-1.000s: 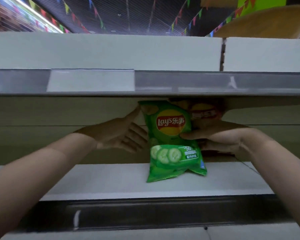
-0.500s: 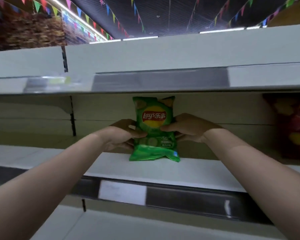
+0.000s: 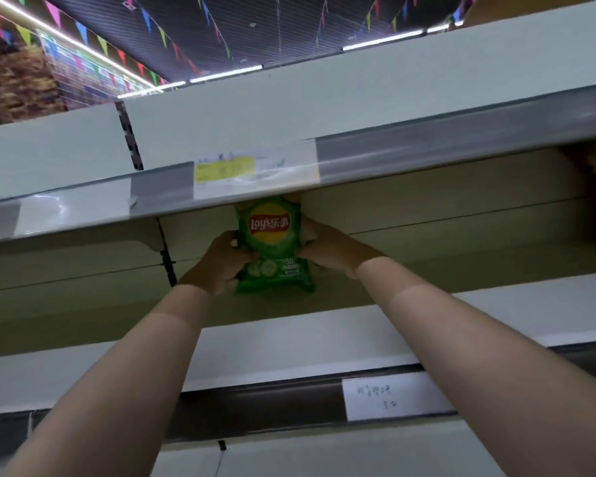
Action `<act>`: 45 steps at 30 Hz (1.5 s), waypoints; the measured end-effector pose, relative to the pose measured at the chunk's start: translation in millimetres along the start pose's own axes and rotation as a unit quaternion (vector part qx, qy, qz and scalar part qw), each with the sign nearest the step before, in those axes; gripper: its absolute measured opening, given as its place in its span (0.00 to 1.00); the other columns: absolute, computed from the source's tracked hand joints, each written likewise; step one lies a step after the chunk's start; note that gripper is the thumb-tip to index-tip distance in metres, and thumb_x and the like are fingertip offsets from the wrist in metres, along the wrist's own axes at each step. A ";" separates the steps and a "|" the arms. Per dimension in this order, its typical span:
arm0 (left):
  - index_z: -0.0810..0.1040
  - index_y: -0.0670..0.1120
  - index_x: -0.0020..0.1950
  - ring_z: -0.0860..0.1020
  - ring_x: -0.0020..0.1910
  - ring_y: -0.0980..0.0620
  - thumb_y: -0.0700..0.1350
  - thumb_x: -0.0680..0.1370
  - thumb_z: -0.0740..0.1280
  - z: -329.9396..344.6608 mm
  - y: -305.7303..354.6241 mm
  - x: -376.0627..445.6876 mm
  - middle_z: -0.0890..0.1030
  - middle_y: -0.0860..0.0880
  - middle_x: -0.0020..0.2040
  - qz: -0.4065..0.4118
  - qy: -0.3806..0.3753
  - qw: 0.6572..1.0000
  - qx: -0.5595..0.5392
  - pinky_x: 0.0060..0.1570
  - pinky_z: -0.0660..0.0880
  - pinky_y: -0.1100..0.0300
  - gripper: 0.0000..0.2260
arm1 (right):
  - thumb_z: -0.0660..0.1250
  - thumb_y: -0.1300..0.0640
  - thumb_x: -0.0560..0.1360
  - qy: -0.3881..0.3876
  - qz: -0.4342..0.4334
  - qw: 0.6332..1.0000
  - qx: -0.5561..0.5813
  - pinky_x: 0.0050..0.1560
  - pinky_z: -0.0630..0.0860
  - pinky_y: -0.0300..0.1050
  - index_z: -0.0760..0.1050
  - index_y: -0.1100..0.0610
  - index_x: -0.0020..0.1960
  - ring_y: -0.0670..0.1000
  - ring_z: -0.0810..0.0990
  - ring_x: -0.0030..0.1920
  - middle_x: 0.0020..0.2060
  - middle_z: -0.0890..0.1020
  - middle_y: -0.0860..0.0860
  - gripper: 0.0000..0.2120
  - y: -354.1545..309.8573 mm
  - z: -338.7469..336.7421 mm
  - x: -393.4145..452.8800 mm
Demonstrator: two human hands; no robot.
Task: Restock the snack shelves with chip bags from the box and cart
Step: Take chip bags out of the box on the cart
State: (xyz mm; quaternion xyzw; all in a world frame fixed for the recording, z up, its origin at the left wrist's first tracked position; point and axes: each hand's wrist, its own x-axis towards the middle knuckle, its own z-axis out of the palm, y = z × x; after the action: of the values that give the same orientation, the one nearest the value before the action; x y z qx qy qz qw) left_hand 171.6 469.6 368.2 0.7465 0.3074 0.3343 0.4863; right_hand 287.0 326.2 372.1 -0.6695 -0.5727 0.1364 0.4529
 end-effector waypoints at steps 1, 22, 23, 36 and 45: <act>0.65 0.40 0.72 0.76 0.61 0.37 0.34 0.77 0.67 -6.4 -3.0 2.6 0.74 0.37 0.66 -0.001 0.000 1.000 0.000 0.54 0.75 0.49 0.24 | 0.62 0.62 0.80 -0.018 0.005 1.000 -0.008 0.65 0.68 0.46 0.56 0.53 0.77 0.55 0.68 0.70 0.73 0.68 0.55 0.28 0.6 4.8 3.4; 0.68 0.40 0.69 0.72 0.63 0.35 0.42 0.79 0.64 -94.9 -44.9 0.4 0.73 0.36 0.65 0.021 0.276 0.929 0.246 0.61 0.71 0.47 0.18 | 0.63 0.57 0.80 -0.117 0.005 0.984 -0.135 0.65 0.68 0.47 0.57 0.52 0.77 0.55 0.70 0.68 0.71 0.70 0.53 0.27 -29.3 111.1 39.8; 0.68 0.40 0.68 0.71 0.63 0.35 0.42 0.79 0.64 -87.8 -40.7 -4.1 0.71 0.36 0.65 0.030 0.295 0.916 0.269 0.61 0.70 0.45 0.18 | 0.63 0.57 0.80 -0.103 -0.007 0.985 -0.136 0.64 0.69 0.45 0.61 0.53 0.75 0.55 0.72 0.67 0.69 0.72 0.54 0.24 -31.2 107.9 36.7; 0.79 0.44 0.49 0.81 0.44 0.49 0.40 0.79 0.65 81.3 58.6 -124.8 0.83 0.44 0.48 0.209 -0.070 0.975 0.021 0.46 0.80 0.53 0.03 | 0.69 0.64 0.75 0.150 -0.001 0.989 -0.009 0.53 0.81 0.50 0.77 0.58 0.60 0.53 0.82 0.53 0.54 0.83 0.56 0.14 -21.4 -33.5 -114.2; 0.77 0.46 0.43 0.81 0.42 0.48 0.42 0.79 0.66 292.4 120.5 -275.6 0.82 0.43 0.42 0.286 -0.349 0.888 -0.092 0.42 0.79 0.51 0.04 | 0.67 0.63 0.77 0.318 0.145 0.936 -0.041 0.45 0.80 0.40 0.78 0.59 0.56 0.47 0.83 0.42 0.46 0.85 0.55 0.08 3.9 -168.1 -381.0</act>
State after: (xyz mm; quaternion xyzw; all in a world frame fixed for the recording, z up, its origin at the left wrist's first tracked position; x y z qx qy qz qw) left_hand 259.2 60.6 336.5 0.8227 -0.1406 0.2035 0.5118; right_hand 290.6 -88.5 334.0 -0.7717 -0.3005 -0.0433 0.5589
